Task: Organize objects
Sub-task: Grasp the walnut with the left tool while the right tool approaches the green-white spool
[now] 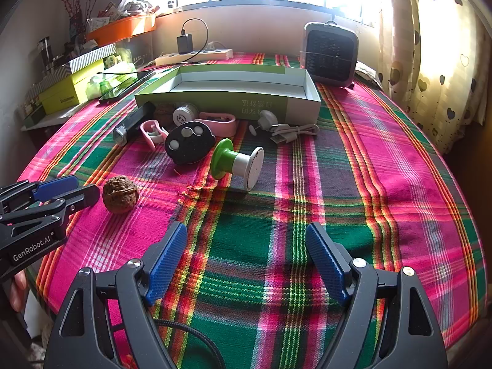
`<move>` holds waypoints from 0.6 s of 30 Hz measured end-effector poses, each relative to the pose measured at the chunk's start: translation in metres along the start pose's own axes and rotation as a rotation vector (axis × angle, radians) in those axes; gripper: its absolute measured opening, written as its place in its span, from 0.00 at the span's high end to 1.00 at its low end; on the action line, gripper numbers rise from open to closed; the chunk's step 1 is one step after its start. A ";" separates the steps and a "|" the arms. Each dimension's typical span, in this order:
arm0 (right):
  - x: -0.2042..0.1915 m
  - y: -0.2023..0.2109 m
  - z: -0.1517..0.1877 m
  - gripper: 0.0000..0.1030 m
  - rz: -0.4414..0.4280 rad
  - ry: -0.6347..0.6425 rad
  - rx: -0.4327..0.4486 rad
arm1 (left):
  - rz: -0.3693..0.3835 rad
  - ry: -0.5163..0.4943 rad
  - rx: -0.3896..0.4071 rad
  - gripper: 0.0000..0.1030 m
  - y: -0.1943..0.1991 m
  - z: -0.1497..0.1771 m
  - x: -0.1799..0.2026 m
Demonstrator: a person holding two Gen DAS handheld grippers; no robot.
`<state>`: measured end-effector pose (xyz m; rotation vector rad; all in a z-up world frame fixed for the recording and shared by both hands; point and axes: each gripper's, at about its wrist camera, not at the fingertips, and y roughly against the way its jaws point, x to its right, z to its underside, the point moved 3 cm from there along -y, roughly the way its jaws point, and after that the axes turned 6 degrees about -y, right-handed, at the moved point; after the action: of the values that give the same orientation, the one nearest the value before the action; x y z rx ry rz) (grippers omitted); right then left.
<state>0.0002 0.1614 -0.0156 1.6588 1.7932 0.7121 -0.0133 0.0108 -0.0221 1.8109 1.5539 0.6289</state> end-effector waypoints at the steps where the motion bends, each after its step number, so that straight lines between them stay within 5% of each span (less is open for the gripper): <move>1: 0.000 0.000 0.000 0.23 0.000 0.000 0.000 | 0.000 0.000 0.000 0.62 0.000 0.000 0.000; 9: 0.000 0.000 0.000 0.23 -0.004 0.002 -0.003 | 0.025 -0.004 -0.005 0.62 0.001 0.000 -0.001; 18: 0.006 0.002 -0.001 0.23 -0.037 -0.022 0.001 | 0.157 -0.052 0.019 0.62 0.007 0.002 0.009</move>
<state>0.0008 0.1676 -0.0138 1.6240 1.8044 0.6739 -0.0057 0.0186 -0.0186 1.9615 1.3978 0.6359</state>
